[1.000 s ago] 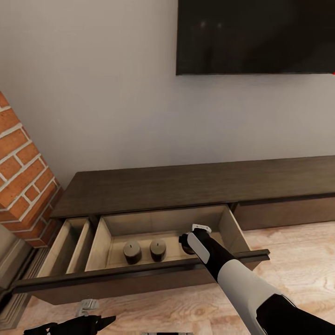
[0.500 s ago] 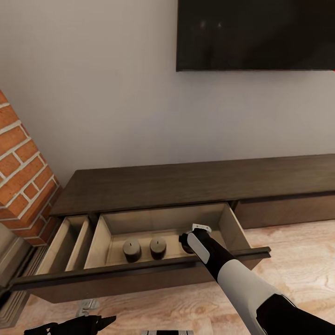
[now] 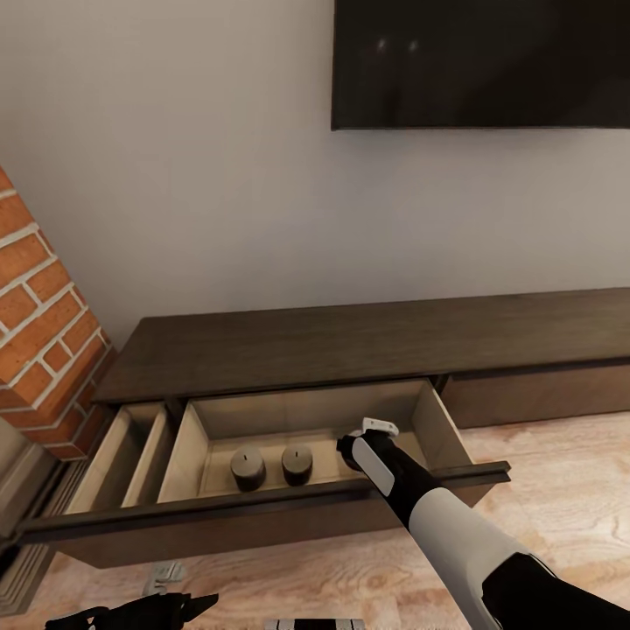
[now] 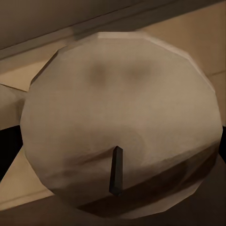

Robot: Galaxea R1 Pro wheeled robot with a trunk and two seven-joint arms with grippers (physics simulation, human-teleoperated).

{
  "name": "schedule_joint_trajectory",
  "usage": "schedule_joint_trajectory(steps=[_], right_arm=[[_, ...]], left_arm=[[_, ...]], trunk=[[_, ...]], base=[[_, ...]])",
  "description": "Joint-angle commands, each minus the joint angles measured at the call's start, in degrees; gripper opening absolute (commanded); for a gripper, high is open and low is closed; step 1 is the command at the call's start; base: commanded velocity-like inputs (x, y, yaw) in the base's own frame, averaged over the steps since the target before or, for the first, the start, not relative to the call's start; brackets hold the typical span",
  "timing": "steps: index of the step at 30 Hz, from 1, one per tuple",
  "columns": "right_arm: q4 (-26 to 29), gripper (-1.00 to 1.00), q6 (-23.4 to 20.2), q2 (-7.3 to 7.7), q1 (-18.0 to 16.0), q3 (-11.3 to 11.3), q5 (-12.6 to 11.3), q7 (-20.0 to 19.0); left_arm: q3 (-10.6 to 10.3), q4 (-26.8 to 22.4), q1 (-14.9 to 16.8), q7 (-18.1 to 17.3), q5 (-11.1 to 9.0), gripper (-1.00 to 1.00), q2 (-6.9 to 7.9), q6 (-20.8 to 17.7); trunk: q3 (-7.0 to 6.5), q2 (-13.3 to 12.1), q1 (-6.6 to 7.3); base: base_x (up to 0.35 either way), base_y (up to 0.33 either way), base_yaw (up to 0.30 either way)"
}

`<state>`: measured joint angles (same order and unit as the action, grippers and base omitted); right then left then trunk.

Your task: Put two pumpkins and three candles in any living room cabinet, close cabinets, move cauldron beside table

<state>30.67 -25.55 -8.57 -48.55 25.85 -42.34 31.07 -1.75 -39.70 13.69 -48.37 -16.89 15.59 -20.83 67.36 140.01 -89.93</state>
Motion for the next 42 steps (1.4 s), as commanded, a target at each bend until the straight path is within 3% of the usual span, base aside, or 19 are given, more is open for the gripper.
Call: schedule_joint_trajectory(steps=[1, 21, 22, 42], right_arm=[[0.1, -1.00, -0.1, 0.04, -0.1, 0.3, -0.5, 0.5], [0.1, -1.00, 0.9, 0.04, -0.1, 0.3, -0.7, 0.5], [0.1, 1.00, 0.9, 0.04, -0.1, 0.3, -0.7, 0.5], [0.2, 1.00, 0.3, 0.04, -0.1, 0.3, -1.2, 0.6]], left_arm=[[-0.2, 0.0, 0.0, 0.0, -0.6, 1.00, 0.06, -0.5], [-0.2, 0.0, 0.0, 0.0, -0.6, 1.00, 0.11, -0.5], [-0.2, 0.0, 0.0, 0.0, -0.6, 1.00, 0.12, -0.5], [-0.2, 0.0, 0.0, -0.1, -0.9, 1.00, 0.23, -0.6]], trunk=[[0.23, 0.4, -0.21], [0.23, 0.4, -0.21], [0.23, 0.4, -0.21], [0.23, 0.4, -0.21]], base=[[0.000, 0.000, 0.000], [0.000, 0.000, 0.000], [0.000, 0.000, 0.000], [0.000, 0.000, 0.000]])
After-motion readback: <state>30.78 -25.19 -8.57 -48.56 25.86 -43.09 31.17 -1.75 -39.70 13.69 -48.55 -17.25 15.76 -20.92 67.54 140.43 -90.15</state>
